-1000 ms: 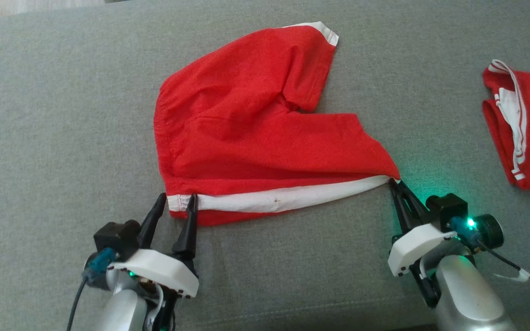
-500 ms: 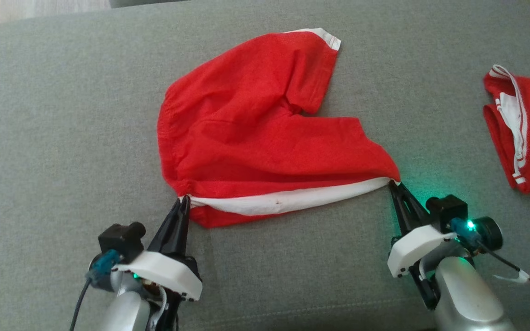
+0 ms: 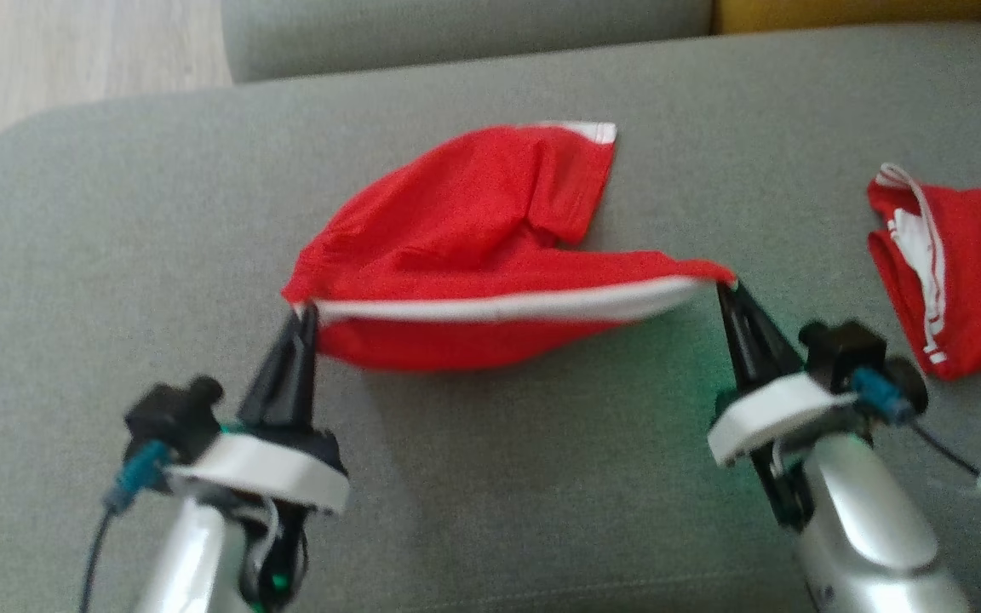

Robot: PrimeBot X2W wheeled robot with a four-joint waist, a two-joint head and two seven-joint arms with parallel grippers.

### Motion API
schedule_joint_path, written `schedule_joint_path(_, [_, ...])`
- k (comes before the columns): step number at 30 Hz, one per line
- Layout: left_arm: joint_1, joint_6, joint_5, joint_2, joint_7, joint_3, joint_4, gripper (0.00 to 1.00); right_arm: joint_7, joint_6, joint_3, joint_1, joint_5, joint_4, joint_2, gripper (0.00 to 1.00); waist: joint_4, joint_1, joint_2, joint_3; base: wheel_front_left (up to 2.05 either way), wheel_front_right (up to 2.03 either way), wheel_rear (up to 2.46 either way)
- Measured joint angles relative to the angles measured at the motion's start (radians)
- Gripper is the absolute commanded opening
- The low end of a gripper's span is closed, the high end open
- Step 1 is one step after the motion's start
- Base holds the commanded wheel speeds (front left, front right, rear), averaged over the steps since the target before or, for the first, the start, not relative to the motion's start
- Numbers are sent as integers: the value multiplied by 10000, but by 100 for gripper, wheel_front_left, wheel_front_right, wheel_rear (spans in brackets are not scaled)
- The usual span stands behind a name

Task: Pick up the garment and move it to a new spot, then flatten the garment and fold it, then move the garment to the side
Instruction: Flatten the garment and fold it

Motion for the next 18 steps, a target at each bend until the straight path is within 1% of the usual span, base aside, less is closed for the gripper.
schedule_joint_path(3, [-339,-42,295,29,0,368,-485,0,0,0,182,-441,240,-412,-12,0,-28,0,0,-403,0,0,0])
schedule_joint_path(5, [-744,-50,510,198,0,453,-815,0,0,0,339,-886,510,-746,-90,0,-59,0,0,-660,0,0,0])
schedule_joint_path(9, [-1909,-92,625,872,-2,539,-1411,0,29,0,593,-1931,1072,-1578,-495,0,-150,0,0,-993,0,0,0])
schedule_joint_path(12, [-2970,-125,520,1315,-4,566,-1774,0,330,0,708,-2680,1480,-2326,-828,0,-167,0,0,-1019,0,0,0])
schedule_joint_path(15, [-4068,-127,502,1722,-77,522,-1662,0,761,0,746,-3307,1753,-2993,-1137,0,-116,0,0,-824,0,0,0])
schedule_joint_path(18, [-5065,-127,502,1900,-73,282,-1147,0,1104,0,746,-3854,1801,-3212,-1333,0,-49,0,0,-472,0,0,0])
